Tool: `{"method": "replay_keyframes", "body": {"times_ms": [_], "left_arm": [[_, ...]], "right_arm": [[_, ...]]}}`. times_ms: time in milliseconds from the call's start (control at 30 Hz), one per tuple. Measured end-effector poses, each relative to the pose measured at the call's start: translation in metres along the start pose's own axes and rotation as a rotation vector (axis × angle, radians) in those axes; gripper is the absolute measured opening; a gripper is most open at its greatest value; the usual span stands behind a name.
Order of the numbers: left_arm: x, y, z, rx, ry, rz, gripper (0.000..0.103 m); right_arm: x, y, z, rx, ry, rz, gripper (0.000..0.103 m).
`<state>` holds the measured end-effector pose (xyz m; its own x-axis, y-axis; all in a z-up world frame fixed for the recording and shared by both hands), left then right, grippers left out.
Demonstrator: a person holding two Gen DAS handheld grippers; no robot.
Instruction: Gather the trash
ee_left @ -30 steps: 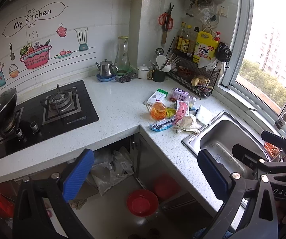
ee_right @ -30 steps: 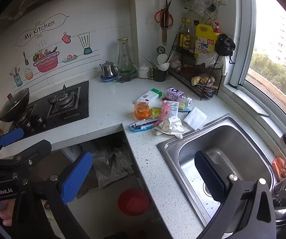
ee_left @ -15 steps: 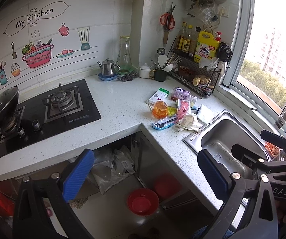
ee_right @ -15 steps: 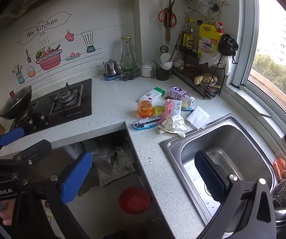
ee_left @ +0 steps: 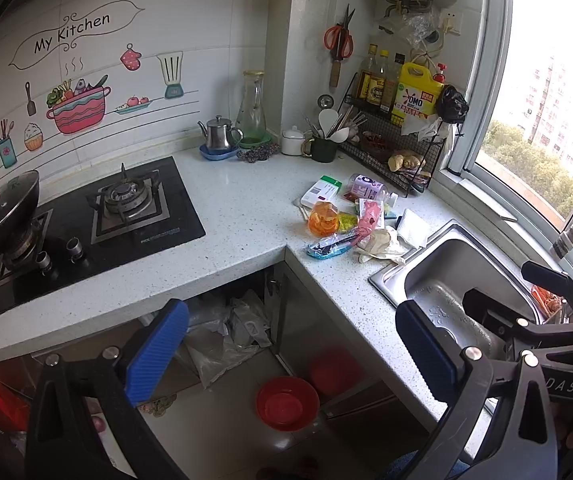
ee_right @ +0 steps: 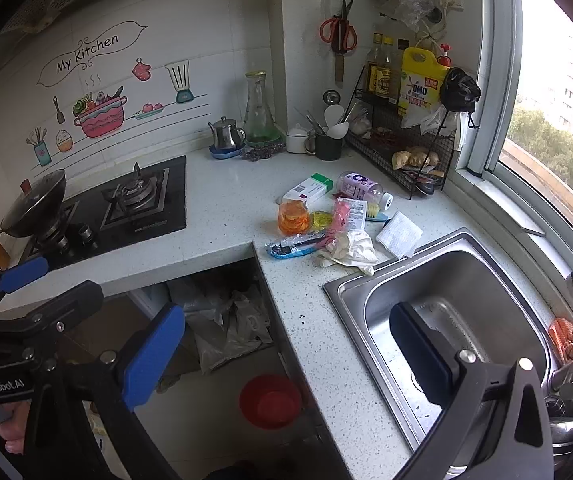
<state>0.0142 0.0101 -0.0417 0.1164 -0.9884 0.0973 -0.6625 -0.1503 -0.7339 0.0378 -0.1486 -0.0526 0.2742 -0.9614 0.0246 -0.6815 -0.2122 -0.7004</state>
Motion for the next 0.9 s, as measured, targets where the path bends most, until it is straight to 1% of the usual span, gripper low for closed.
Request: {"method": "replay_keyframes", "body": {"times_ms": [300,467,900], "left_arm": [[-0.003,0.000,0.003,-0.011,0.012,-0.016,0.103],[-0.003,-0.001,0.005,-0.012,0.005,-0.002,0.103],[0.000,-0.011,0.016,-0.013,0.005,-0.003,0.103]], "right_arm": [[-0.002,0.001,0.003,-0.003,-0.004,-0.003,0.102],[-0.002,0.001,0.005,-0.005,-0.004,0.001,0.102],[0.003,-0.004,0.011,-0.005,-0.017,0.013,0.102]]}}
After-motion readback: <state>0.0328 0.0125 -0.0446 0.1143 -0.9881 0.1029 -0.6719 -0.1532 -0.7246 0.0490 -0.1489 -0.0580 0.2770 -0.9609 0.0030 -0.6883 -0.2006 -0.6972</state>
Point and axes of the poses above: each gripper's, at about its wrist camera, not at the fingertips, and z roughly the way its jaws point, x to its right, y to its underside, the point moved 6 cm from there along z, roughly the way its jaws point, and after that the axes turned 1 degree about y, right-handed, at the moved point
